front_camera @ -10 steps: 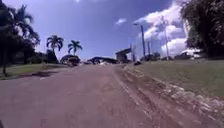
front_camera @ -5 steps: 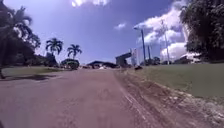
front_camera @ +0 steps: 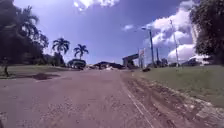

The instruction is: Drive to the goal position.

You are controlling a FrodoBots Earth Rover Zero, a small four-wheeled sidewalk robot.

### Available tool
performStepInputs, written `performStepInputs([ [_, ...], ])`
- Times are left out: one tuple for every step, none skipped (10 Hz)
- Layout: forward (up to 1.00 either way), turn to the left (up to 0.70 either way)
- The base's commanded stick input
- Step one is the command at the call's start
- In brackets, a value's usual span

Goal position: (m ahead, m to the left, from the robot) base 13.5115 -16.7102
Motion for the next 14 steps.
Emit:
performStepInputs([
  [0.70, 0.00],
  [0.70, 0.00],
  [0.70, 0.00],
  [0.70, 0.00],
  [0.70, 0.00],
  [0.70, 0.00],
  [0.70, 0.00],
  [0.70, 0.00],
  [0.70, 0.00],
  [0.70, 0.00],
  [0.70, 0.00],
  [0.70, 0.00],
  [0.70, 0.00],
  [0.70, 0.00],
])
